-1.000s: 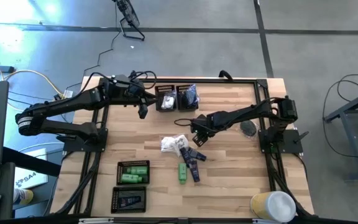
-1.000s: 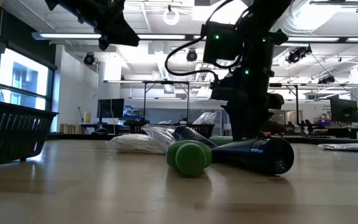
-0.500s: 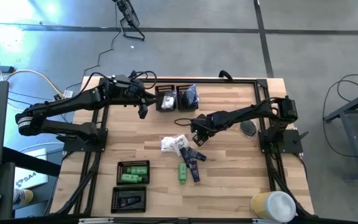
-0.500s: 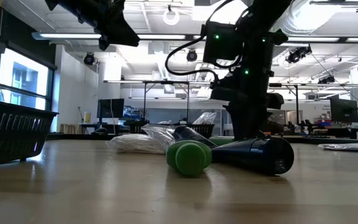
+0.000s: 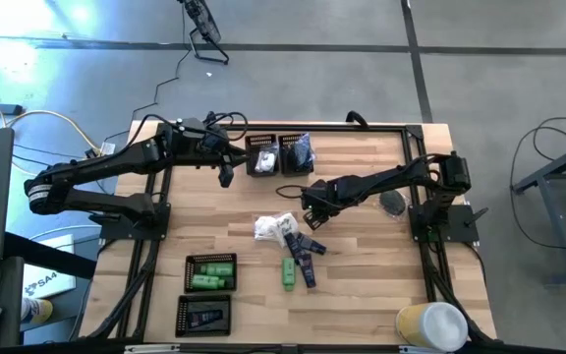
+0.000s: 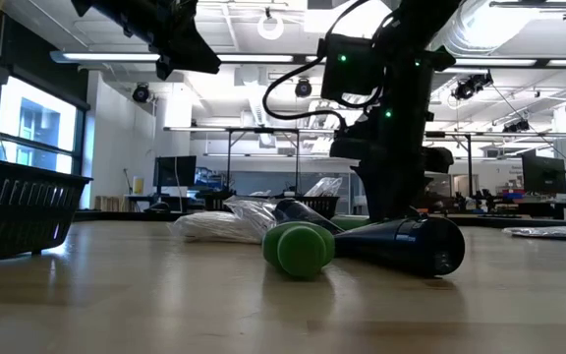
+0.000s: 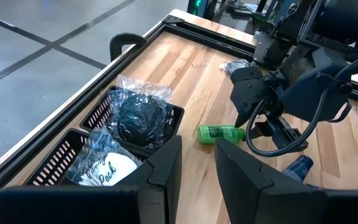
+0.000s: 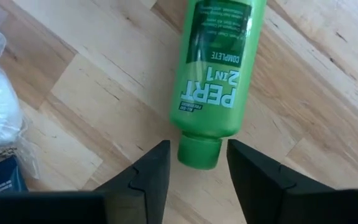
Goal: Pick & Place Travel size toiletries
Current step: Put the green shampoo into the middle left basket
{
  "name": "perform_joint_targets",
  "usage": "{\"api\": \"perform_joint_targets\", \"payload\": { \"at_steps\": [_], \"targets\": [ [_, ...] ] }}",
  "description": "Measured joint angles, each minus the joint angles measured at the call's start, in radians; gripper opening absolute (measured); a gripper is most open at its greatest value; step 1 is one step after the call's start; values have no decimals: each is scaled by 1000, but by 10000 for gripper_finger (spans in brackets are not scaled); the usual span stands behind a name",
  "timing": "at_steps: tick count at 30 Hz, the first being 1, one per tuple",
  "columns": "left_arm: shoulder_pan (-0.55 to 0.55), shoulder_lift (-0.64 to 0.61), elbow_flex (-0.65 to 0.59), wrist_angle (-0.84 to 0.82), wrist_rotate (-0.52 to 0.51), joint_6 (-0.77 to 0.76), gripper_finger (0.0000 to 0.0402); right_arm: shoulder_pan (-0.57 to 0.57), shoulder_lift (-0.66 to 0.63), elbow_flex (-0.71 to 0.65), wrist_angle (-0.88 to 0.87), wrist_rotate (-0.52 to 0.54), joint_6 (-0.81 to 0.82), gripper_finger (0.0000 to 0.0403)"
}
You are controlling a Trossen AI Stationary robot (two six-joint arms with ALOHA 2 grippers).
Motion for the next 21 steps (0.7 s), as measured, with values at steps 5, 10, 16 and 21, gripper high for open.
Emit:
{"api": "perform_joint_targets", "payload": {
  "at_steps": [5, 10, 16, 21],
  "targets": [
    [0, 0, 0, 0, 0, 0, 93, -4, 13, 0, -7, 10, 41, 148],
    [0, 0, 0, 0, 0, 0, 93, -5, 39, 1, 10, 8, 44, 148],
    [0, 0, 0, -3, 4, 0, 93, -5, 45, 1, 47, 12, 39, 148],
    [0, 0, 0, -3, 4, 0, 93, -4, 45, 1, 53, 25, 23, 133]
  ]
}}
